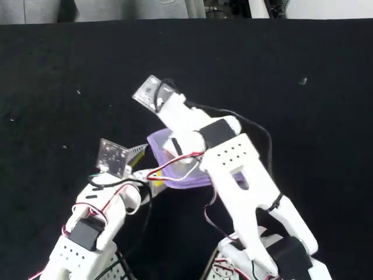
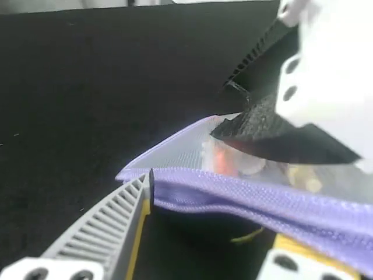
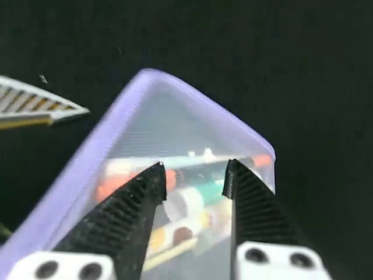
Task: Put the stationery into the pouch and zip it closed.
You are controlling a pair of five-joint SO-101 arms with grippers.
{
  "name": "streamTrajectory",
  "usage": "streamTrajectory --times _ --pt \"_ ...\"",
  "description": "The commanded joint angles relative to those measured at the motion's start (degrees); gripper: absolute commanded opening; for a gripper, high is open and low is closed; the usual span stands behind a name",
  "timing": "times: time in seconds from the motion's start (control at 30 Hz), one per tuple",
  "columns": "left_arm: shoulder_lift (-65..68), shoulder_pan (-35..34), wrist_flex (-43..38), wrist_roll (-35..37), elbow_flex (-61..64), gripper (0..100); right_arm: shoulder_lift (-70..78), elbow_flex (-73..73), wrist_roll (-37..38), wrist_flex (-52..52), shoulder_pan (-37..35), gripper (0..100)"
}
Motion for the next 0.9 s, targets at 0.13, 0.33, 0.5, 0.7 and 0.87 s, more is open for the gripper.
streamTrajectory --times 0.13,0.33,0.5,0.7,0.87 --pt "-1.0 -8.9 -4.7 4.4 1.3 35 -0.3 -1.2 -6.4 -11.7 0.9 18.0" --pt "-1.0 -12.2 -6.2 4.8 1.4 35 -1.9 -4.6 -9.5 -22.4 9.9 18.0" --pt "-1.0 -13.5 -6.0 4.8 1.4 35 -6.5 -8.6 -9.8 -22.6 13.6 18.0" --pt "-1.0 -18.6 -6.2 4.8 1.3 35 -12.9 -8.5 -9.8 -20.3 17.1 18.0" --pt "-1.1 -24.7 -6.2 4.9 0.1 35 -17.0 -8.4 -9.8 -15.5 21.2 18.0"
